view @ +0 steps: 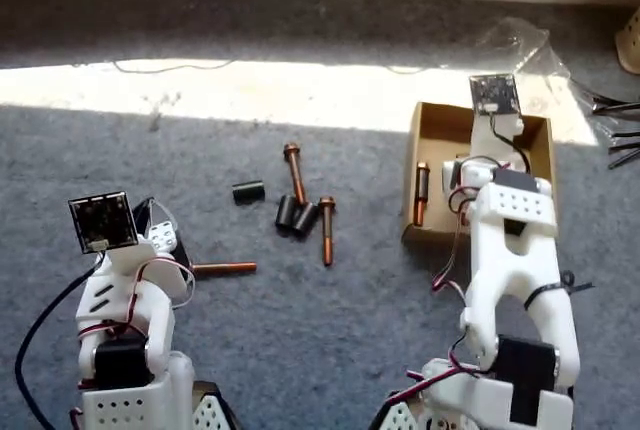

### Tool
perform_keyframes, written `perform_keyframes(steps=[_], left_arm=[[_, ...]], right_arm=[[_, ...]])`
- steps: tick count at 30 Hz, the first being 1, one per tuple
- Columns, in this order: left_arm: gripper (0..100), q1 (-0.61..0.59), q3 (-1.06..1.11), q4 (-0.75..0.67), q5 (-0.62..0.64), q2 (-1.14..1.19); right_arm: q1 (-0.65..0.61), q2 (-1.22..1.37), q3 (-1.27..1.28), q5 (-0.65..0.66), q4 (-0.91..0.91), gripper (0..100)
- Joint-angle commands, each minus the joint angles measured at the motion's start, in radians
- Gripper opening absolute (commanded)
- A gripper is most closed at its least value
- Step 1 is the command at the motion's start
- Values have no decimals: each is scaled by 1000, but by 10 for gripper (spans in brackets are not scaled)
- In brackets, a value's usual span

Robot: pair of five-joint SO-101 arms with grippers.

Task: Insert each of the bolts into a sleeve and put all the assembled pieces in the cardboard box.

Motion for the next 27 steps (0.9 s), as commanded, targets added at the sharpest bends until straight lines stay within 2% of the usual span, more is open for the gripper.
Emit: perform_keyframes(steps=[1,10,27], left_arm=[[21,-8,-8,6,2,-1],[21,-7,-7,6,0,-1],[21,-4,-7,6,0,-1]], right_arm=[[10,67,-125,11,-35,5],[-45,257,-237,11,-35,5],[-65,275,-239,11,-31,29]])
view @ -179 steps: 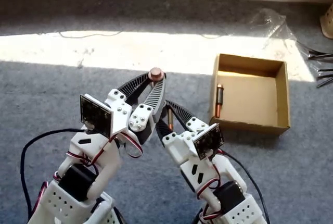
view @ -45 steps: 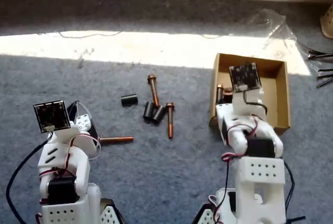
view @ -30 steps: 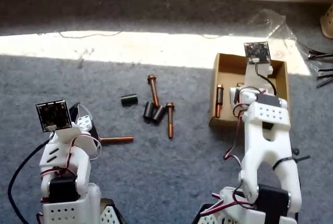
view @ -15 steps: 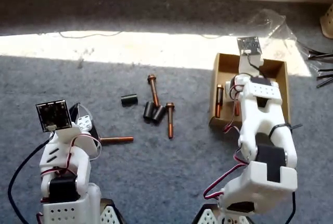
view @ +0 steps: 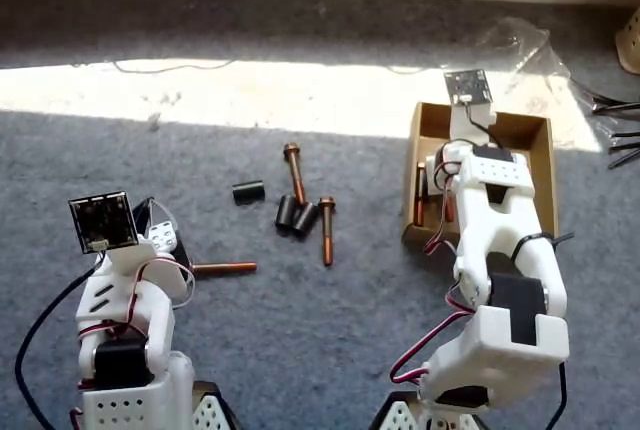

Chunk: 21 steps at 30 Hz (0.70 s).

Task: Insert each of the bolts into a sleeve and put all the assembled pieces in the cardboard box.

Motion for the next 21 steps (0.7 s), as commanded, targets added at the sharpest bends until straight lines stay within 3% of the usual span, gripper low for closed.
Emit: perform_keyframes(steps=[1,5,13,21], left_arm=[[21,-2,-7,6,2,-1],[21,-2,-5,6,2,-1],[21,-7,-5,6,2,-1],[18,-8,-18,12,3,-1]], right_arm=[[-12,-22,-59,11,-30,51],[-22,-22,-61,14,-30,157],[-67,-59,-64,15,-28,163],[-142,-349,-10,15,18,163]])
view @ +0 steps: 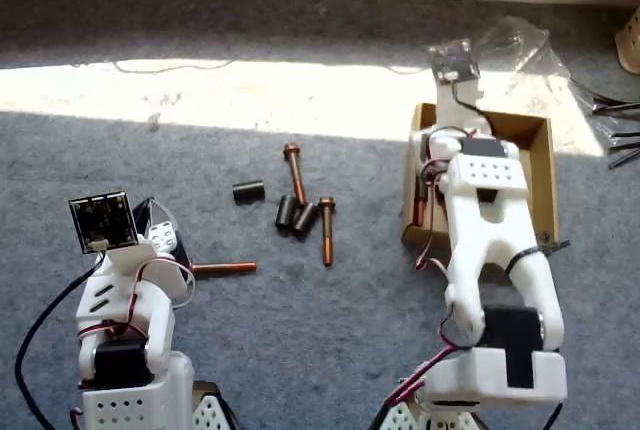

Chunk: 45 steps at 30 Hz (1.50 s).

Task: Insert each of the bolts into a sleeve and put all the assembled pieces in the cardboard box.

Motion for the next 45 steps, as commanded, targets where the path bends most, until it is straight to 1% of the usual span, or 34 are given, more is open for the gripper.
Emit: perform_keyframes(steps=[1,4,12,18,21,23,27,29,33,35,38,39,42,45], left_arm=[[18,-8,-21,12,3,-1],[18,-8,-44,25,5,-1],[18,-8,-128,152,5,-2],[18,-8,-242,311,3,-2],[18,-8,-225,293,3,-2],[18,-8,-197,253,3,-2],[18,-77,-159,176,6,-2],[18,-113,-148,150,9,-2],[18,-120,-133,140,9,-2],[18,-120,-133,138,9,-2],[18,-120,-133,138,9,-2],[18,-120,-133,138,9,-2],[18,-120,-133,137,9,-2],[18,-120,-133,137,9,-2]], right_arm=[[-62,-173,15,11,36,163],[-140,-268,56,11,62,163],[-303,-440,159,9,62,163],[-389,-487,193,6,62,163],[-453,-489,225,9,62,163],[-496,-481,245,11,59,163],[-559,-481,286,12,59,163],[-565,-481,305,12,56,163],[-538,-479,378,2,-35,163],[-538,-479,417,-69,-61,163],[-538,-469,449,-253,-54,163],[-538,-452,444,-295,-42,163],[-538,-361,355,-379,35,163],[-536,-211,202,-465,145,163]])
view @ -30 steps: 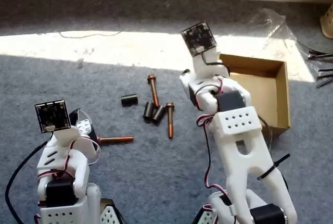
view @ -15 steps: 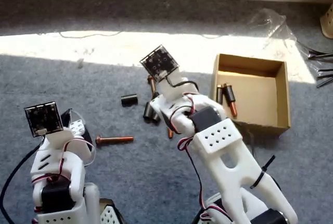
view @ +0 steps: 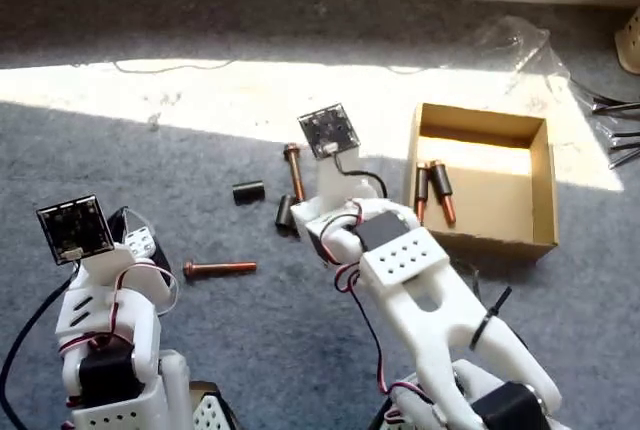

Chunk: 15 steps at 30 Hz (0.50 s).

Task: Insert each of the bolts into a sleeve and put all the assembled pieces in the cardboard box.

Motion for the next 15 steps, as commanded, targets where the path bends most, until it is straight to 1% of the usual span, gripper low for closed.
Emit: perform_keyframes(steps=[1,5,9,11,15], left_arm=[[18,-10,-7,-25,8,5],[18,-10,-7,-25,8,5],[18,-10,-7,-25,8,5],[18,-10,-7,-25,8,5],[20,-10,-7,-25,8,5]], right_arm=[[16,154,-214,-98,117,163],[13,352,-446,-218,236,163],[10,515,-662,-399,364,163],[10,593,-754,-468,417,163],[10,736,-898,-497,513,163]])
